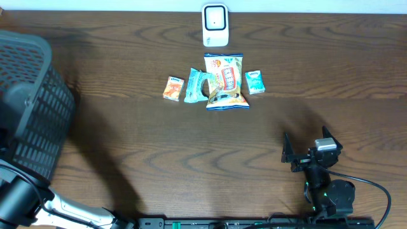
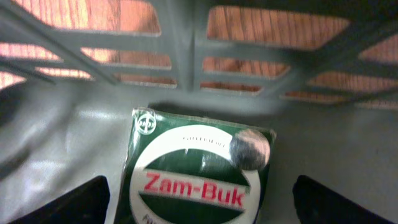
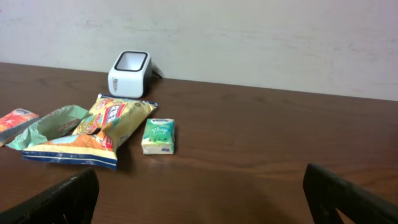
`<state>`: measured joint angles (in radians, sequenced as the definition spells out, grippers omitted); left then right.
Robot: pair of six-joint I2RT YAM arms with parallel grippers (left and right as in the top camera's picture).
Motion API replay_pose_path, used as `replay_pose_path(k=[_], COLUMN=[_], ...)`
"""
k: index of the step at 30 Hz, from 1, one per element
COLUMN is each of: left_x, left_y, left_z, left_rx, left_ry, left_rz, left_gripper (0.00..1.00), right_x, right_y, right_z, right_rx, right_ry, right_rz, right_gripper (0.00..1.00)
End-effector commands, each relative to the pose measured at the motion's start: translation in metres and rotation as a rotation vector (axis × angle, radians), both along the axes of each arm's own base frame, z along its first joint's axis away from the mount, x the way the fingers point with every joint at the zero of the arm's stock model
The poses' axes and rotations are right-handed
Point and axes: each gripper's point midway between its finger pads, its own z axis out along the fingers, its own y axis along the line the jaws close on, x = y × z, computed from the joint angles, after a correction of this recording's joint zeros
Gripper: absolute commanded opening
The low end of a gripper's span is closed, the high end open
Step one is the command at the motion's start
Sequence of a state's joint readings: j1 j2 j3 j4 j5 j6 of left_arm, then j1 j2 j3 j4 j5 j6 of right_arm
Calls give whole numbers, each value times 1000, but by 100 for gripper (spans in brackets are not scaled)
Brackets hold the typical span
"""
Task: Scan the item barcode
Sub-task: 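Reach into the basket and grasp the green Zam-Buk ointment tin, then place the Zam-Buk tin on the table near the scanner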
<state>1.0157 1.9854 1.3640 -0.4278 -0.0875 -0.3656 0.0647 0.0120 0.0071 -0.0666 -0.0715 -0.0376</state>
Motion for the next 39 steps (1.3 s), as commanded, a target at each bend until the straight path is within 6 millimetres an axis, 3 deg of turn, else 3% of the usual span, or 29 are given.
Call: replay_pose_path(k=[1, 5, 15, 21, 26, 33, 39], left_x=[-5, -5, -8, -10, -7, 9, 28], left_y=[-8, -8, -13, -16, -18, -33, -67], left_z=[-28, -27, -27, -2, 49, 139, 242], left_rx=[-60, -57, -79, -57, 18, 134, 203], left_ry=[38, 36, 49, 35, -38, -256, -636], left_rz=[-13, -13, -12, -12, -11, -46, -29], left_gripper=[80, 53, 48, 47, 47, 47, 46], right_x=[0, 0, 0, 0, 0, 0, 0], right_y=[-1, -1, -1, -1, -1, -1, -1], right_z=[-1, -1, -1, -1, -1, -1, -1], right_rx=[-8, -8, -8, -8, -8, -8, -8], right_ry=[-1, 0, -1, 0, -1, 0, -1], right_rz=[-2, -2, -2, -2, -2, -2, -2], right_gripper=[99, 99, 99, 99, 99, 99, 99])
